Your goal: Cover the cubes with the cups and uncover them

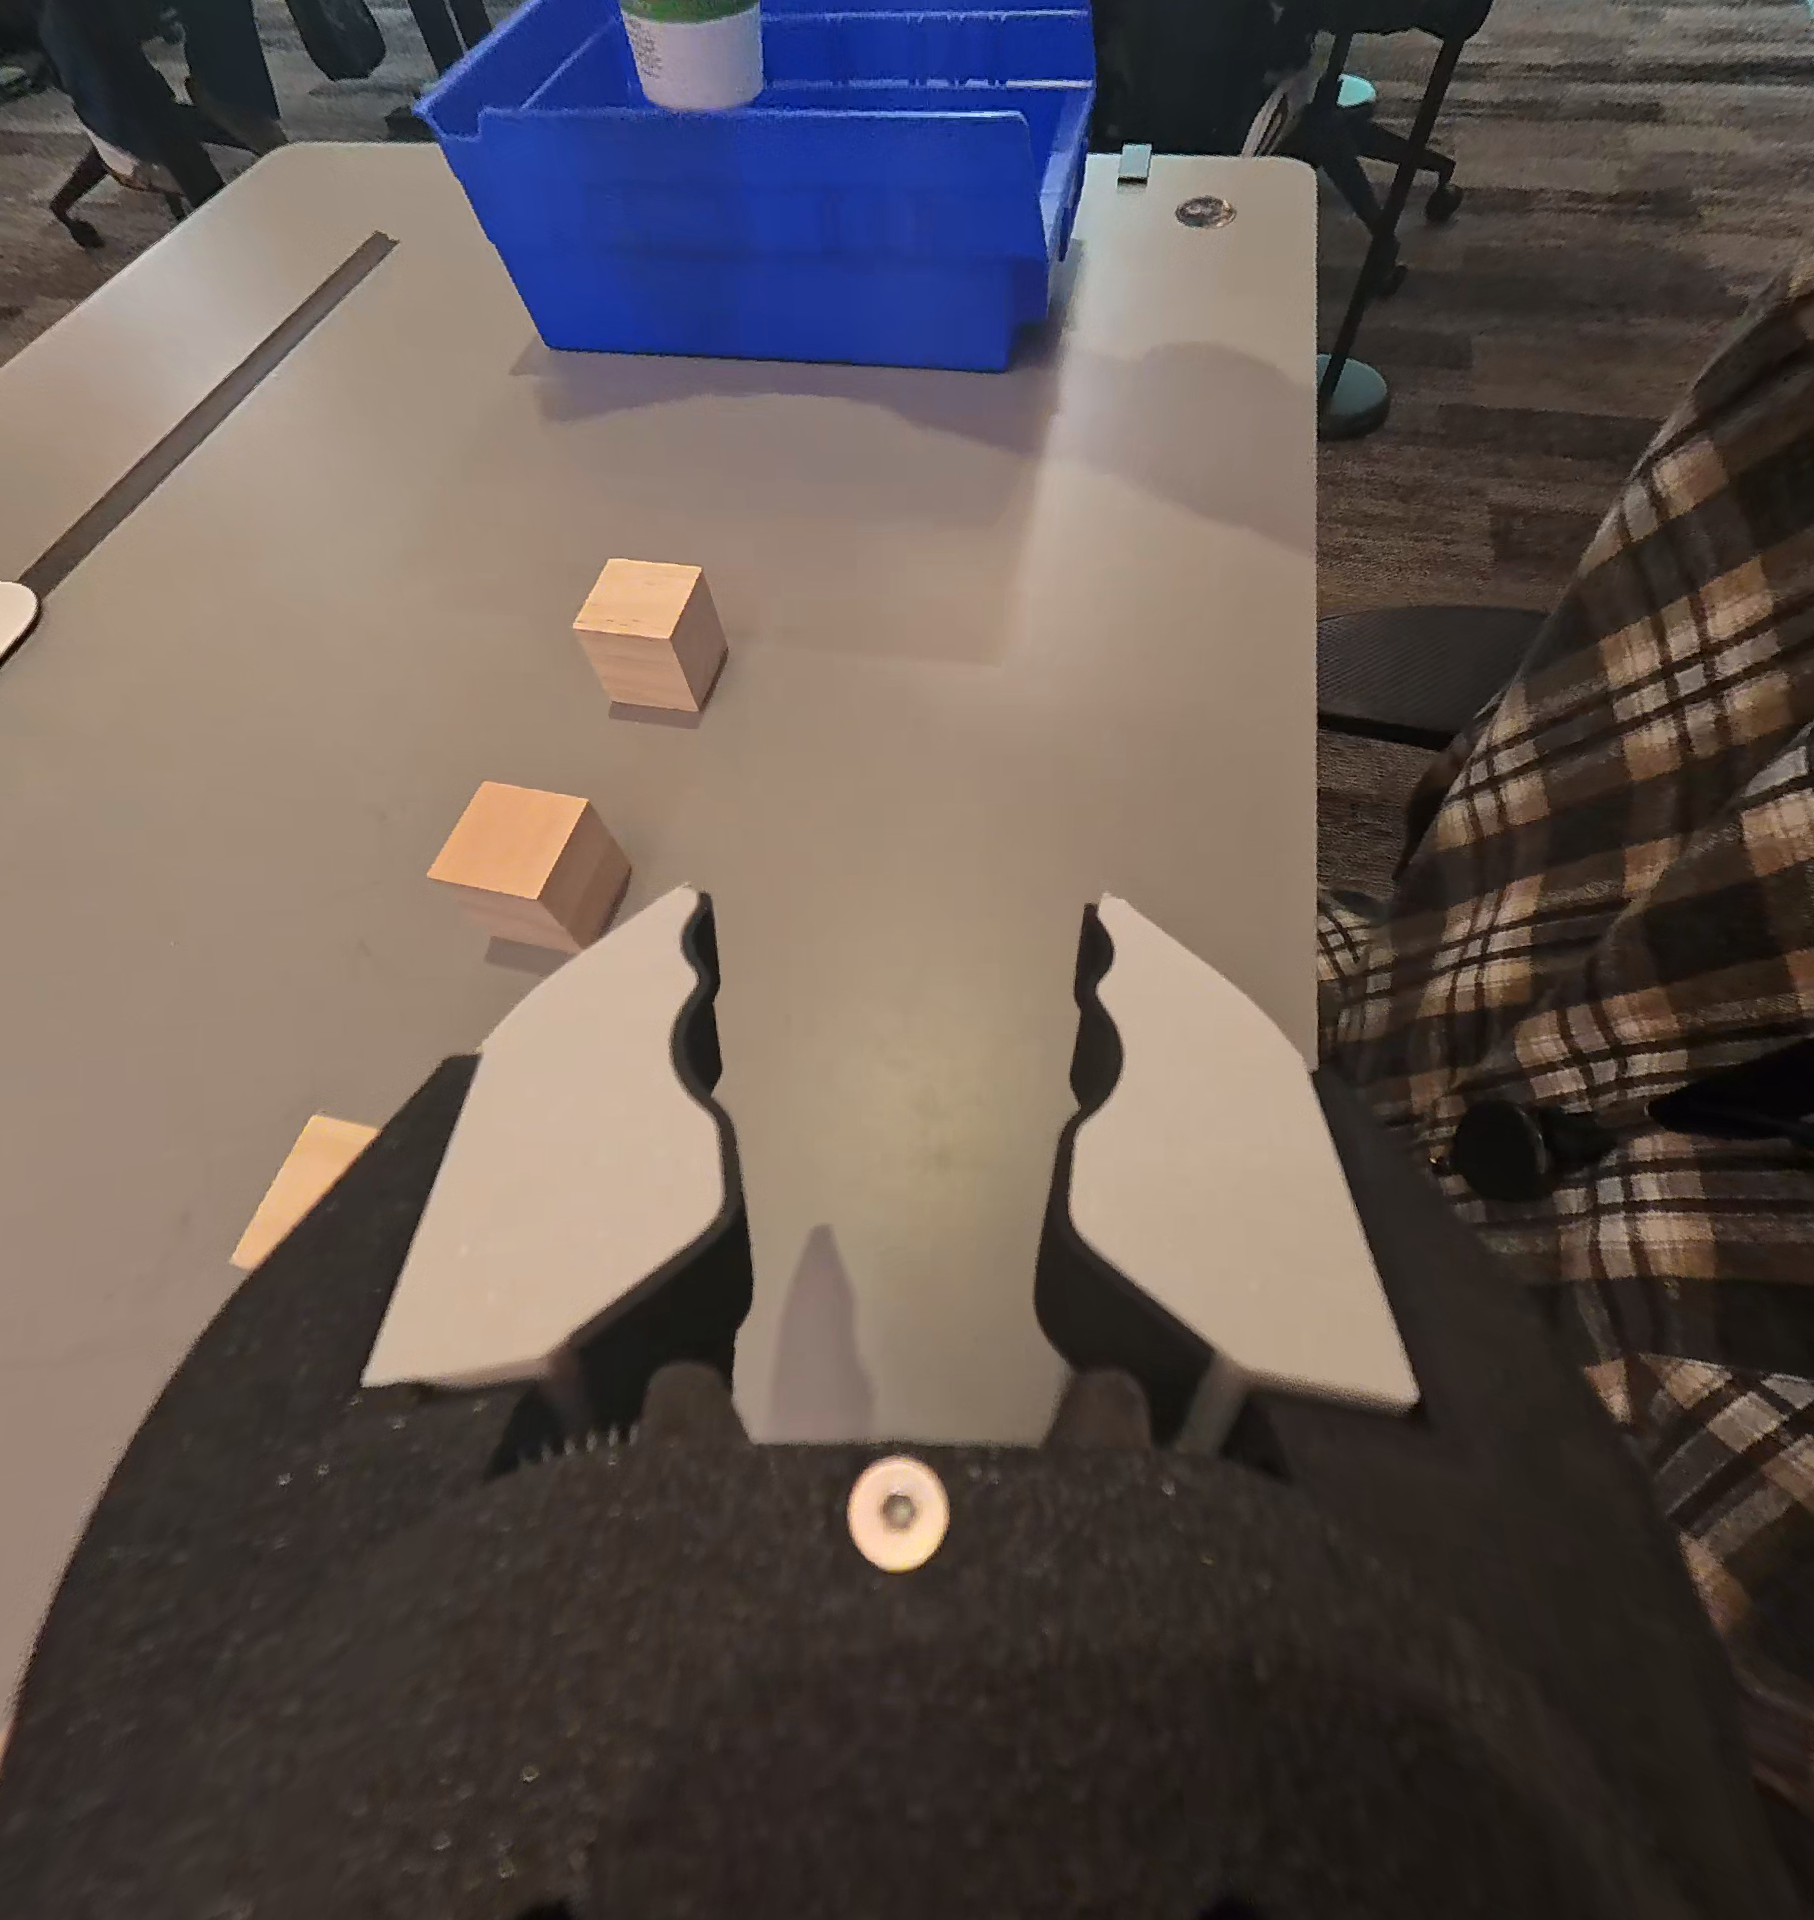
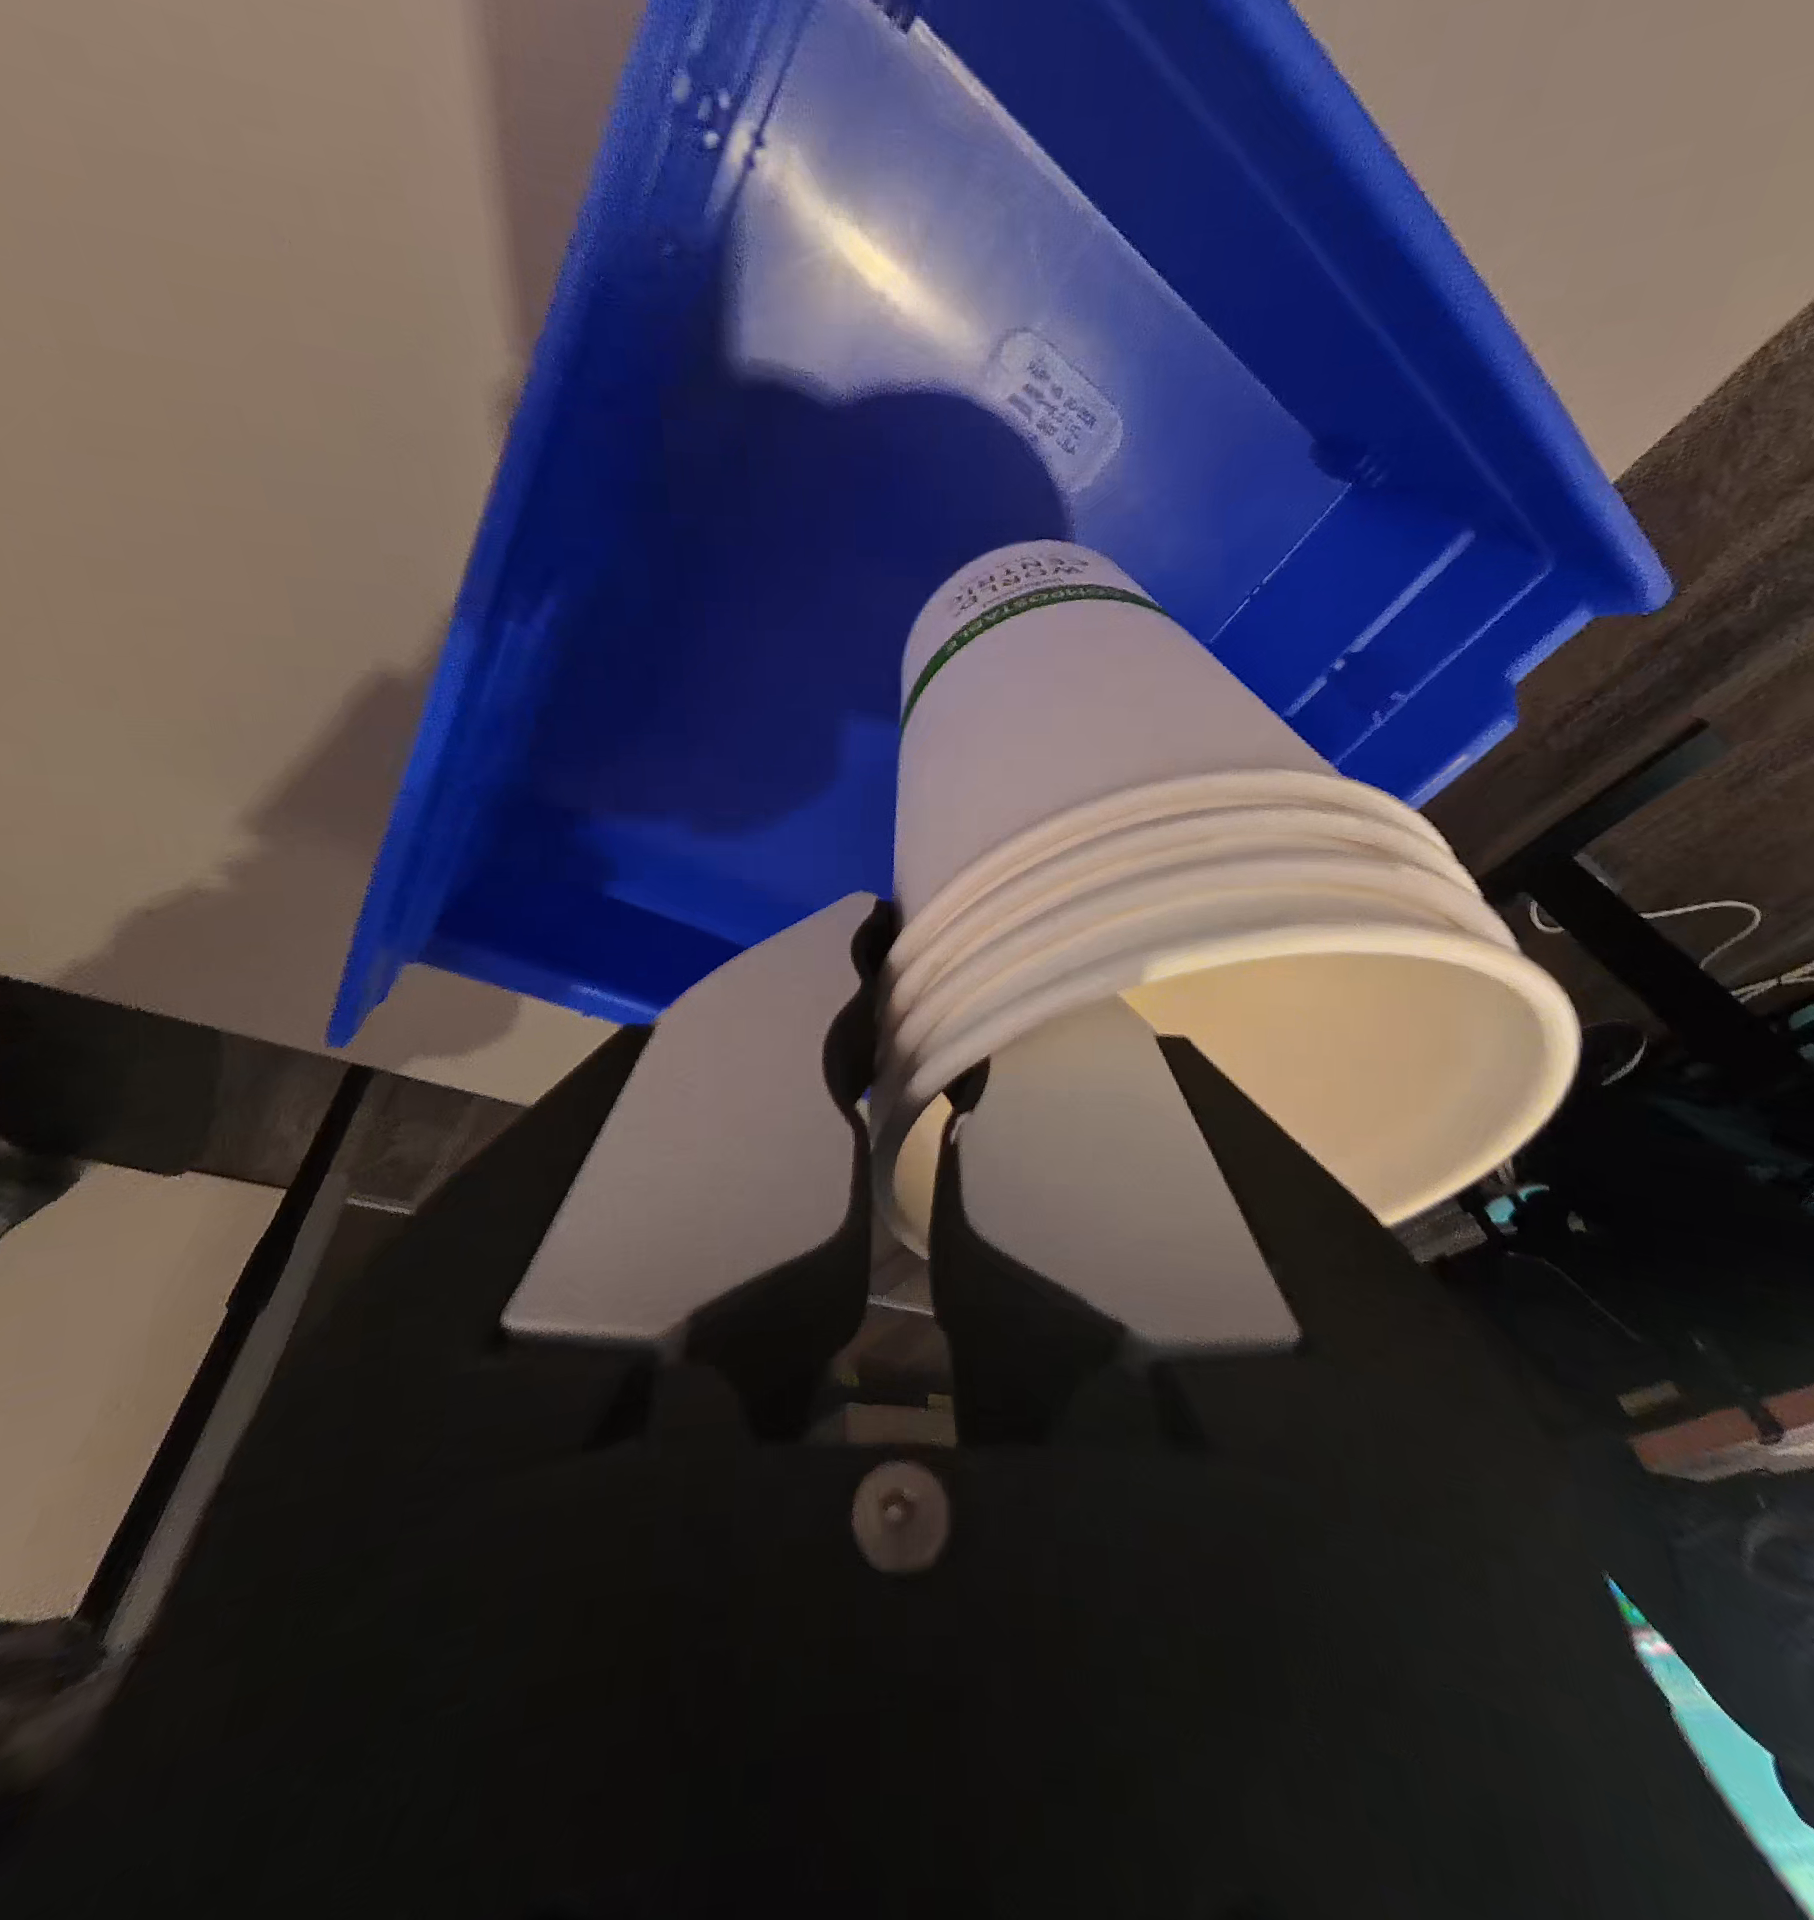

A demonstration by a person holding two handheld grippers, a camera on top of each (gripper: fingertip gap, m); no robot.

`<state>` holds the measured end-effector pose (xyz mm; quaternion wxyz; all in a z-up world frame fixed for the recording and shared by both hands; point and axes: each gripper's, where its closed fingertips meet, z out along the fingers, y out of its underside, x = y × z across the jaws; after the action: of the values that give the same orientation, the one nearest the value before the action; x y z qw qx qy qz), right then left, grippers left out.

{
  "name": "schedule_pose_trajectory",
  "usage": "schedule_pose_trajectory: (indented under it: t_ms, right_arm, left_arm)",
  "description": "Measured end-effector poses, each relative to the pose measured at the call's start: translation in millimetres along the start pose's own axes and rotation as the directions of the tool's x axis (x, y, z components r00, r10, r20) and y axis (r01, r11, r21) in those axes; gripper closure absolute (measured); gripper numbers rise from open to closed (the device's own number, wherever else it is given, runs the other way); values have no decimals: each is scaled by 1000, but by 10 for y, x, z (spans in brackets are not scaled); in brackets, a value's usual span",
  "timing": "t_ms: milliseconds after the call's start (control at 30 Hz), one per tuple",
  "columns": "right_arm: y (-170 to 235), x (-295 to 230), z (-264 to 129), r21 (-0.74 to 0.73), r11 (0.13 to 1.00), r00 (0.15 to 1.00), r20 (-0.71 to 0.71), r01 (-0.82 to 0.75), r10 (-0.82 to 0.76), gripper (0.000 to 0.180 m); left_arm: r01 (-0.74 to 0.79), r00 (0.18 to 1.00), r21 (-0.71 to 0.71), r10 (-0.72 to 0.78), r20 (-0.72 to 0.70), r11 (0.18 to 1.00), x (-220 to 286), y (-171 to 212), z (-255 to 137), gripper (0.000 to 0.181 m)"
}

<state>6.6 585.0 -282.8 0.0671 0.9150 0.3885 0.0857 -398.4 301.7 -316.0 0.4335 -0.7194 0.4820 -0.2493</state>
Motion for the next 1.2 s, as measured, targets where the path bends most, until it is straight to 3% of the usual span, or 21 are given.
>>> schedule_pose_trajectory:
  t_ms: [367,500,667,867,1033,1100,1200]
  right_arm:
    - [-221,-12,546,-86,995,998,40,42,-38,174]
    - [-258,21,553,-44,998,999,5,37,-37,145]
    - [-91,70,118,-13,999,996,-81,44,-45,111]
    - [-89,-116,-834,228,967,977,-202,115,-68,103]
    - [-264,-762,-1316,447,830,935,-273,333,-228,101]
    - [-376,-1206,-1363,556,717,907,-262,421,-329,97]
    - [-553,-1974,-1274,738,460,831,-245,494,-499,98]
  left_arm:
    - [21,999,-11,-21,-25,1000,-36,56,76,116]
    - [36,999,-3,-36,-34,999,-44,50,79,116]
    - [29,999,8,-29,-35,1000,-4,8,39,116]
    - [-7,1000,15,7,-9,1000,49,-51,-51,116]
    - [-27,999,36,26,24,999,48,-115,-180,115]
    - [-28,999,47,26,40,999,17,-130,-243,115]
    - [-10,999,80,6,53,997,-35,-164,-350,115]
